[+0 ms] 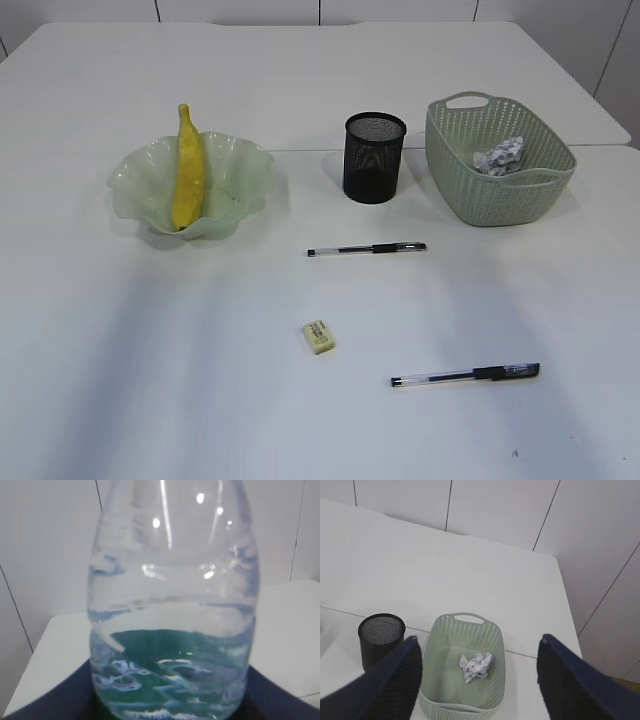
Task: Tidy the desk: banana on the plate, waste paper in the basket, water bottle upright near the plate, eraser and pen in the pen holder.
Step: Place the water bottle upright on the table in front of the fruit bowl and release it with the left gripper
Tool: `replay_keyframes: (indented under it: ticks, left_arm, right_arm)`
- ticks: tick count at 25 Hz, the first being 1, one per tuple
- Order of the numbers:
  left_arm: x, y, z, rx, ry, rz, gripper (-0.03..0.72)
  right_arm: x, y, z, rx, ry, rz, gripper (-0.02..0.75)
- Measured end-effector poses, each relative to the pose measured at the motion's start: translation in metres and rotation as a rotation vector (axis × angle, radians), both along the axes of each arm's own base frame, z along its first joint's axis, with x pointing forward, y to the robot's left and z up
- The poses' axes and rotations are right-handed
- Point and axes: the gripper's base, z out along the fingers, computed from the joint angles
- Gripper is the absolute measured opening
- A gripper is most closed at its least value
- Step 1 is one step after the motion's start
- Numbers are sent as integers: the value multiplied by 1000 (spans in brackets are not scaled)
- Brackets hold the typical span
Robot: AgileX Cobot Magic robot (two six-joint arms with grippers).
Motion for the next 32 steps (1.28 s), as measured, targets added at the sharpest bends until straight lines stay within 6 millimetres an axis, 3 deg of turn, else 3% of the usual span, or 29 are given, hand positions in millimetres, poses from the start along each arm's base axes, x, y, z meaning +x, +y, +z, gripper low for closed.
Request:
replay_keyframes:
  ticks: [7,25,32]
  left_arm:
    - [-17,9,-34,-90,-82,75,377]
    - [-40,17,-113,-65,-24,152,377]
    - [-52,22,-130,-50,-82,194,377]
  right_arm:
    - [0,0,0,0,0,0,533]
    - [0,0,0,0,0,0,533]
    - [0,0,2,1,-20,0,533]
